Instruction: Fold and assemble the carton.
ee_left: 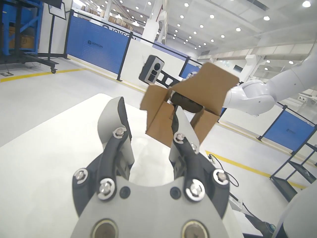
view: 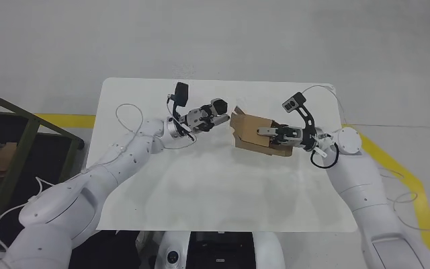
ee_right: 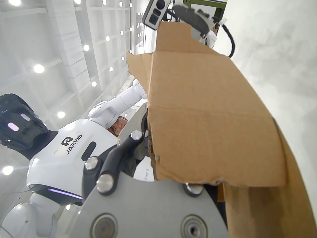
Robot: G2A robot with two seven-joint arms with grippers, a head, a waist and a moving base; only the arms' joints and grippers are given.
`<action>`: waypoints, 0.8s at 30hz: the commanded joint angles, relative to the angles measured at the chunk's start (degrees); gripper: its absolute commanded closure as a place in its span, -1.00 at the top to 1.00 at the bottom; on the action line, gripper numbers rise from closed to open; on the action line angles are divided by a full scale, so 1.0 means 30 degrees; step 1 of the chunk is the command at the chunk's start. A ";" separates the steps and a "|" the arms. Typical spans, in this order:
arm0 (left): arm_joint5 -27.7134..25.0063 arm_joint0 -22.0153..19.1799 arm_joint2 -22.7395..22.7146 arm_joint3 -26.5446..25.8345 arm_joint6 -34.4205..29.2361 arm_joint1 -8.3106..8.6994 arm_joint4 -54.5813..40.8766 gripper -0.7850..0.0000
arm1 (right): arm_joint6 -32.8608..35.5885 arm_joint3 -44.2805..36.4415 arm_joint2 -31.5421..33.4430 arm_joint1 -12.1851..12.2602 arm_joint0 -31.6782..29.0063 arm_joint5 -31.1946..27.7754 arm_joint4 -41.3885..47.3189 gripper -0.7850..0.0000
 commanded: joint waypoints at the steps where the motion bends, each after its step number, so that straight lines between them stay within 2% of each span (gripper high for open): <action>1: 0.0000 -0.0051 -0.0145 0.0148 -0.0191 0.0014 -0.0710 -0.08 | 0.0126 -0.0195 -0.0090 0.0000 -0.0012 0.0133 -0.0071 -1.00; 7: 0.0000 -0.0221 -0.0343 0.0641 -0.2249 -0.0110 -0.2971 0.03 | 0.0393 -0.0888 -0.0382 0.0030 -0.0066 0.0398 -0.0499 -1.00; 8: 0.0000 -0.0250 -0.0333 0.0685 -0.2803 -0.0163 -0.3379 0.18 | 0.0431 -0.1021 -0.0440 0.0037 -0.0076 0.0436 -0.0583 -1.00; 9: 0.0000 -0.0265 -0.0319 0.0719 -0.3363 -0.0220 -0.3823 0.48 | 0.0464 -0.1150 -0.0494 0.0047 -0.0077 0.0469 -0.0690 -1.00; 11: 0.0000 -0.0328 -0.0277 0.0742 -0.4552 -0.0335 -0.4639 0.94 | 0.0541 -0.1413 -0.0608 0.0067 -0.0084 0.0547 -0.0867 -1.00; 12: 0.0000 -0.0380 -0.0271 0.0710 -0.5107 -0.0388 -0.5025 1.00 | 0.0570 -0.1522 -0.0654 0.0077 -0.0089 0.0575 -0.0919 -1.00; 18: 0.0000 -0.0428 -0.0301 0.0560 -0.8125 -0.0580 -0.7380 1.00 | 0.0561 -0.1824 -0.0749 0.0152 -0.0107 0.0566 -0.1010 -1.00; 24: 0.0000 -0.0153 -0.0481 0.0126 -1.1239 -0.0477 -1.0183 1.00 | 0.0319 -0.1852 -0.0561 0.0281 -0.0133 0.0324 -0.1097 -1.00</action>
